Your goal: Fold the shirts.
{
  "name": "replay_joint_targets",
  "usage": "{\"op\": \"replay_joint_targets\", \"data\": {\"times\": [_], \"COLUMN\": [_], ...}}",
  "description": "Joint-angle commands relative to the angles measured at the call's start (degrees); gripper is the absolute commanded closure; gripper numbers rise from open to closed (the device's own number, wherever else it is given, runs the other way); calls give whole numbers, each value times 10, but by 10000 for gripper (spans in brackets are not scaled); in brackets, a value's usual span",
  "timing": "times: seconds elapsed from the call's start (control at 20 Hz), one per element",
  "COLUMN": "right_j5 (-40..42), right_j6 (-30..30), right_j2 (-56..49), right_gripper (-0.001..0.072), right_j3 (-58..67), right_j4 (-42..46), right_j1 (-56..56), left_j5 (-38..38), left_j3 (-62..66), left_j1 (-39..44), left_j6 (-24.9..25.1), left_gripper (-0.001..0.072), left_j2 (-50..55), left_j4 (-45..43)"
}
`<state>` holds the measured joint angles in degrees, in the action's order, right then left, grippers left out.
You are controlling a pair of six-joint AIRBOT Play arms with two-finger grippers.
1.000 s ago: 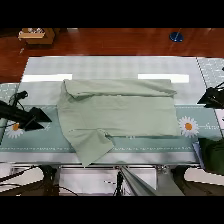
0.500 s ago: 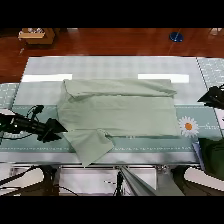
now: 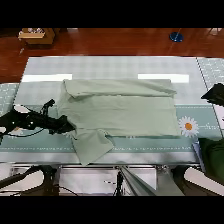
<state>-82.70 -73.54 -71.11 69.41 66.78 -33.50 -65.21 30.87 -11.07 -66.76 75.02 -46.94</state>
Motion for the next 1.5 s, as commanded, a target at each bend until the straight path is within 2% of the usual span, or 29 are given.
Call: {"op": "replay_joint_targets", "data": {"times": [0.0,0.1,0.3,0.6,0.65,0.7,0.75,1.0,1.05,1.1,1.2,1.25,1.4,1.45], "right_j5": [-12,-29,-55,24,30,35,40,84,91,103,125,134,152,149], "right_j6": [-12,-18,-5,24,28,30,33,32,32,29,21,15,-2,-1], "right_j2": [12,12,12,12,12,12,12,12,12,12,7,2,-9,-7], "right_gripper": [242,242,236,236,222,143,118,123,130,168,171,213,573,651], "right_j3": [-1,-23,-139,-255,-263,-270,-279,-317,-325,-335,-351,-355,-354,-351], "right_j4": [21,47,24,26,26,28,30,7,-2,-7,-20,-28,-54,-65], "right_j1": [0,-4,-30,-30,-30,-30,-30,-24,-19,-12,16,31,62,62], "left_j5": [2,-21,-38,-38,-38,-38,-38,-38,-38,-38,-38,-38,-38,-38], "left_j3": [0,0,0,0,0,0,0,0,0,0,0,0,0,0], "left_j1": [20,7,-23,-45,-45,-45,-45,-45,-45,-45,-45,-45,-45,-45], "left_j6": [19,31,41,46,46,47,47,46,46,46,46,46,46,46], "left_gripper": [679,679,679,679,679,679,678,678,679,678,678,678,678,679], "left_j2": [0,0,-16,-38,-38,-38,-38,-38,-38,-38,-38,-38,-38,-38], "left_j4": [-5,-5,-4,-4,-4,-4,-4,-4,-4,-4,-4,-4,-4,-4]}}
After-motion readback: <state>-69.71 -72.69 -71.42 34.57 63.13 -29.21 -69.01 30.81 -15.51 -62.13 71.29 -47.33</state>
